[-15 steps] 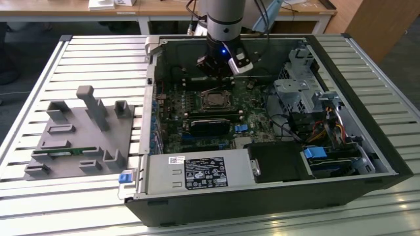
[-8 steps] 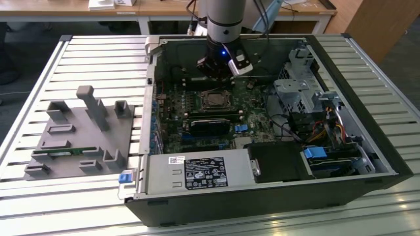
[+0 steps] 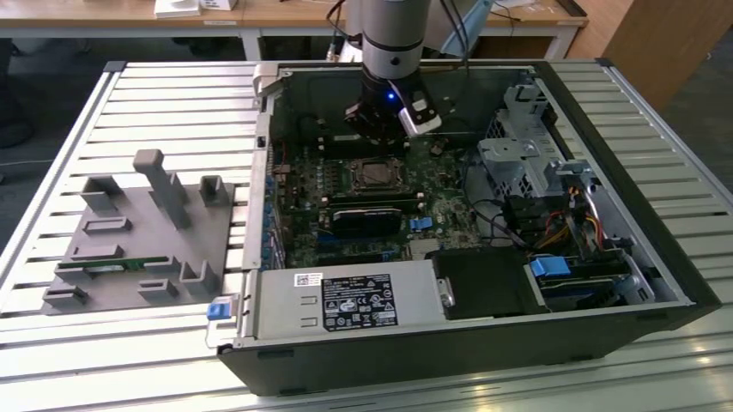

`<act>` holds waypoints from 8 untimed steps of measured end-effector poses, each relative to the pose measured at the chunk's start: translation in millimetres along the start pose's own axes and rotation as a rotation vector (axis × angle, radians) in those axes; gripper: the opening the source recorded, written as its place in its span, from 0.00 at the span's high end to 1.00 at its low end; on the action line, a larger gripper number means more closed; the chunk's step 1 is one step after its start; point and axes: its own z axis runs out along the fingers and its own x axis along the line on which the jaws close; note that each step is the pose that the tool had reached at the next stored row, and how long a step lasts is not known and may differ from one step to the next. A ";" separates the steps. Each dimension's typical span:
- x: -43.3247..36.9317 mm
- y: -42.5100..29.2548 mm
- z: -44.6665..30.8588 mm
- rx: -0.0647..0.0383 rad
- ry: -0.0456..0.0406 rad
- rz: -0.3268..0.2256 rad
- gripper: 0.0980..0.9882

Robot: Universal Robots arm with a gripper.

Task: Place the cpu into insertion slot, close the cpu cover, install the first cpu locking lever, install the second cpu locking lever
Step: 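Install the first cpu locking lever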

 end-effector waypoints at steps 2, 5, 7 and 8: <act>-0.2 -0.1 0.6 0.000 0.0001 0.000 0.99; -0.7 -0.1 1.3 0.001 0.0000 0.000 0.99; -0.9 -0.1 1.9 0.002 -0.0001 0.000 0.99; -0.9 -0.2 2.3 0.002 -0.0001 0.000 0.99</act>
